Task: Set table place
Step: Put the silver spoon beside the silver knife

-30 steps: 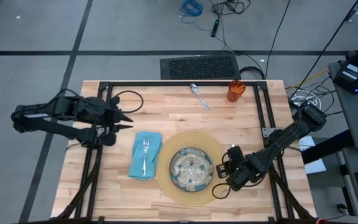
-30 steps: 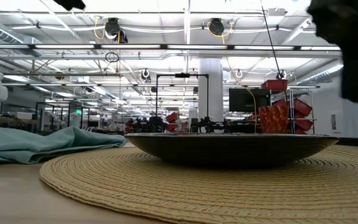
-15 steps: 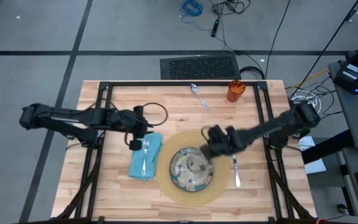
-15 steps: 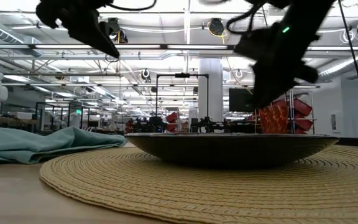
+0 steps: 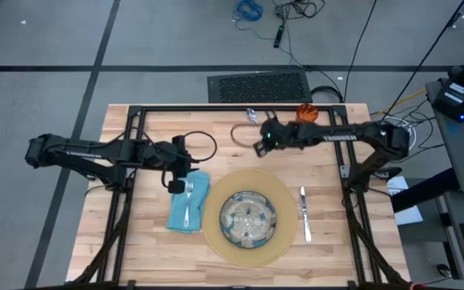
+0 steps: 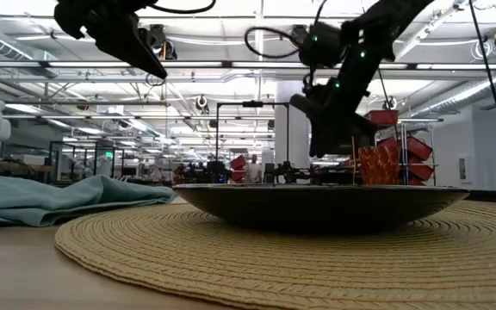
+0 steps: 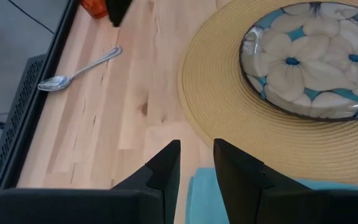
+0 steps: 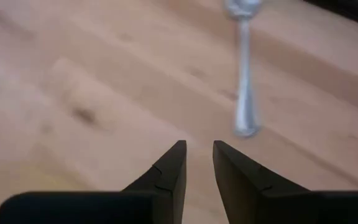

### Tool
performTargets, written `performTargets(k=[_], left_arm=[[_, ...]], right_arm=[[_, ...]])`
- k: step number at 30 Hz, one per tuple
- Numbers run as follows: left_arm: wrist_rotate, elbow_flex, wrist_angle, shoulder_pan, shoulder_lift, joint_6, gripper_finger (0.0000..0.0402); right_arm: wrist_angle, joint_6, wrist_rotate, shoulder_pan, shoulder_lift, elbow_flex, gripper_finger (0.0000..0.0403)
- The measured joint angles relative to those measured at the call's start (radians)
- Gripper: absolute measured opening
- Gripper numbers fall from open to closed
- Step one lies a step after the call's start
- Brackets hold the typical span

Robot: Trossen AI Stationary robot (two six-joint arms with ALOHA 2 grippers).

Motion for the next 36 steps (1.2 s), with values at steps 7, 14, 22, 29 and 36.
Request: performTargets(k=[7,14,22,29,36], left_arm=[[0.0,0.0,0.0,0.0,-0.003,0.008,0.0083],[0.009,0.0,0.001,0.0,-0.003,0.005,0.0083],[0.058,0.0,-0.009,-0.002,-0.003,-0.016,0.0083],[0.061,0.0,-0.024,-0.003,-0.003,-0.023,0.0083],[0.061,0.0,-0.023,-0.003,-0.003,-0.024,0.0083]], right_arm=[[0.091,-0.072,-0.18,-0.147,0.092,0.012,0.007],[0.006,-0.213,-0.205,-0.198,0.288,0.201,0.007],[-0.181,-0.355,-0.138,-0.225,0.428,0.467,0.007],[-0.225,-0.36,-0.183,-0.283,0.441,0.49,0.007],[-0.214,-0.365,-0.258,-0.302,0.503,0.488,0.007]])
